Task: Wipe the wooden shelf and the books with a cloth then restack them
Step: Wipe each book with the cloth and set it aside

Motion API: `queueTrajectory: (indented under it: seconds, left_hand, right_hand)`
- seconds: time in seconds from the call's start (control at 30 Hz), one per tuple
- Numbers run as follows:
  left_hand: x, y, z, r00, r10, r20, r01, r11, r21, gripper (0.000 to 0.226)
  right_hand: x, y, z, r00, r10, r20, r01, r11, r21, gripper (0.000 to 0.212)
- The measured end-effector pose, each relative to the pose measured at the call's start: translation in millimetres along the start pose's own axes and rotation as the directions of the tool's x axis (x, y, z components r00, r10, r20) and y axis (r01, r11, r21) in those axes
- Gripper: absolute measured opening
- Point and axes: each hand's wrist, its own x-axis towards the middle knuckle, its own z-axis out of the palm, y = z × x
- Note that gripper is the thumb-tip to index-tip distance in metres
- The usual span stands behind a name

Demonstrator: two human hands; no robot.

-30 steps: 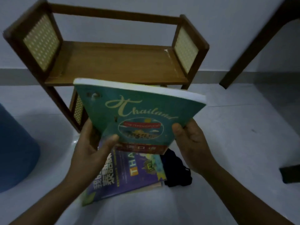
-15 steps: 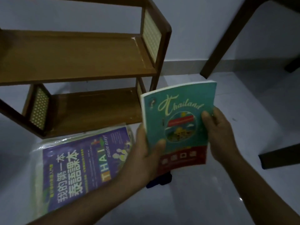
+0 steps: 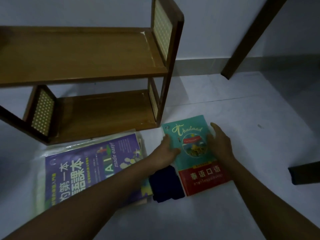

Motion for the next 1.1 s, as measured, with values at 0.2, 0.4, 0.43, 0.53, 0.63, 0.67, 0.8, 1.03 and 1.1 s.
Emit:
queueTrajectory:
  seconds: [0.2, 0.4, 0.43, 0.53, 0.63, 0.67, 0.8, 1.03, 1.1]
  left_hand:
    - [-97.3, -31.3, -103.6, 0.950, 0.306, -0.066, -0.189, 0.728, 0.660, 0.080]
    - [-206.8, -93.2, -182.3, 0.943, 0.201, -0.266, 0.083, 0.630, 0.772, 0.095]
    - [-215.2, -101.8, -186.7, 0.952, 0.176, -0.249, 0.099, 0.595, 0.798, 0.099]
    - [-235.8, -124.8, -198.7, 0.968, 0.130, -0.212, 0.116, 0.519, 0.847, 0.118]
    - [-239.8, -131.0, -201.1, 0.970, 0.139, -0.201, 0.094, 0.549, 0.830, 0.128]
    - [-240.1, -132.5, -202.5, 0.967, 0.146, -0.208, 0.090, 0.569, 0.817, 0.130]
    - [-239.5, -135.7, -202.5, 0.961, 0.182, -0.207, 0.061, 0.593, 0.803, 0.134]
    - [-242.0, -136.4, -209.9, 0.970, 0.150, -0.192, 0.050, 0.649, 0.759, 0.135]
    - [-242.0, -137.4, -207.8, 0.969, 0.146, -0.200, 0.053, 0.668, 0.742, 0.136]
  right_hand:
    - [-108.5, -11.9, 58.9, 0.658, -0.375, 0.653, 0.597, 0.789, -0.148, 0.094]
    - [-112.6, -3.6, 91.1, 0.781, -0.542, 0.311, 0.590, 0.803, -0.082, 0.064]
    - [-107.3, -12.6, 84.4, 0.836, -0.503, 0.221, 0.503, 0.862, 0.059, 0.053]
    - [-106.4, -60.5, 77.5, 0.865, -0.499, 0.056, 0.463, 0.835, 0.297, 0.040]
    - [-128.3, -98.8, 98.8, 0.757, -0.597, 0.266, 0.555, 0.802, 0.222, 0.054]
    - [-138.9, -100.4, 113.6, 0.698, -0.625, 0.351, 0.617, 0.773, 0.149, 0.059]
    - [-200.2, -123.5, 161.9, 0.443, -0.773, 0.455, 0.847, 0.527, 0.069, 0.058]
    - [-129.4, -171.6, 199.2, 0.502, -0.779, 0.376, 0.861, 0.492, -0.130, 0.044]
    - [-110.3, -175.8, 196.5, 0.669, -0.688, 0.282, 0.742, 0.642, -0.194, 0.048]
